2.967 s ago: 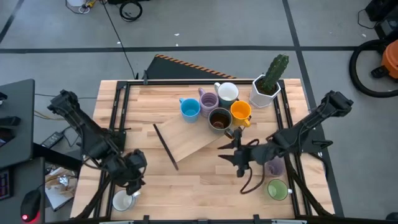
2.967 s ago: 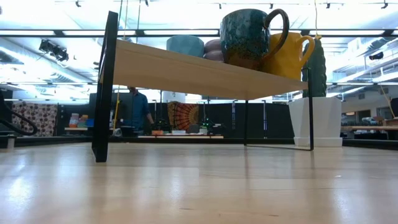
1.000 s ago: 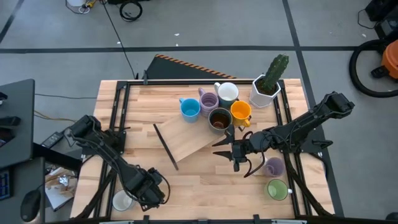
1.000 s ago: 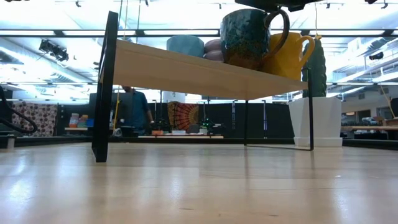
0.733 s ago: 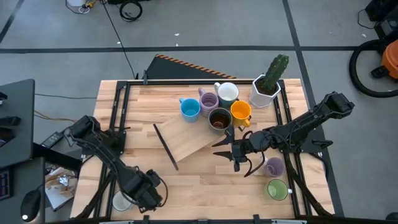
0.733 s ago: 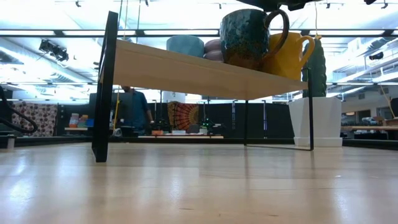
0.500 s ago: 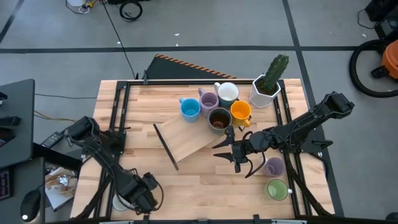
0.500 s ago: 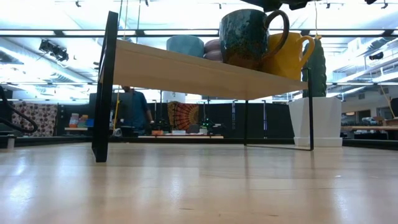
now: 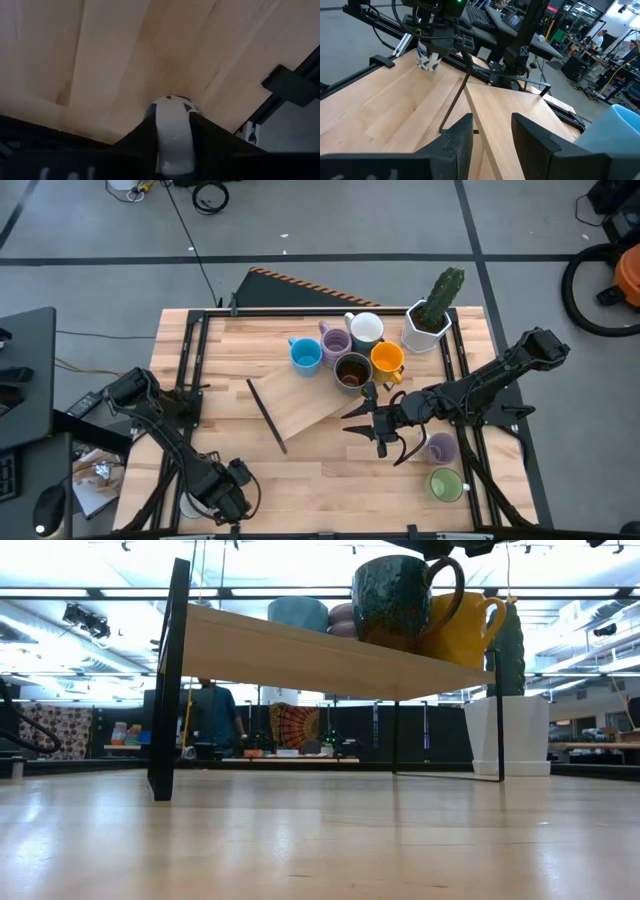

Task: Place coffee mugs
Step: Put the white patterned mug on the shelf

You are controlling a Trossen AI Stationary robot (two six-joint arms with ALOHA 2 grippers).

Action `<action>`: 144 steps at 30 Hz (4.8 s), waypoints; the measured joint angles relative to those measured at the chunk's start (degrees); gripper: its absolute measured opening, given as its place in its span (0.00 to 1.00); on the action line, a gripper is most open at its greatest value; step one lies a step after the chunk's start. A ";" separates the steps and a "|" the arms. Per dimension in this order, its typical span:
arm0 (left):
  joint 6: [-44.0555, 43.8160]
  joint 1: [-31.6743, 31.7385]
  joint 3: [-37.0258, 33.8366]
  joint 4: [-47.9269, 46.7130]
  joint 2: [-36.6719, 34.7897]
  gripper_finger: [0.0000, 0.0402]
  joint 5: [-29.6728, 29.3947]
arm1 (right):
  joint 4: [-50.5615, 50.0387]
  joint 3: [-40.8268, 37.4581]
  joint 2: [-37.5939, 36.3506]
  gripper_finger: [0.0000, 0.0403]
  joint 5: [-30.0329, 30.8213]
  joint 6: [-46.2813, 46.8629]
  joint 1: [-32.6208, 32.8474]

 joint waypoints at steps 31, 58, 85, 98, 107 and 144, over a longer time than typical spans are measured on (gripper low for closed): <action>37.72 18.45 14.16 0.18 0.00 0.16 -1.20 | -9.66 -0.02 -2.08 0.35 21.25 11.85 10.20; 45.40 29.49 38.13 -5.31 0.01 0.16 -1.72 | -12.07 -0.02 -2.32 0.35 30.62 16.57 17.17; 41.18 54.03 38.45 -22.69 0.00 0.16 -7.97 | -11.98 -0.02 -2.32 0.35 29.99 16.52 17.22; 41.22 53.83 37.62 -21.33 -0.11 0.18 -7.69 | -11.96 -0.02 -2.32 0.35 29.29 16.32 17.22; 42.67 52.37 37.59 -20.37 -0.07 0.19 -8.69 | -11.96 -0.02 -2.32 0.35 28.99 16.33 17.22; 46.93 52.13 37.48 -17.67 0.04 0.43 -15.17 | -11.47 -0.02 -2.29 0.35 27.22 15.68 17.25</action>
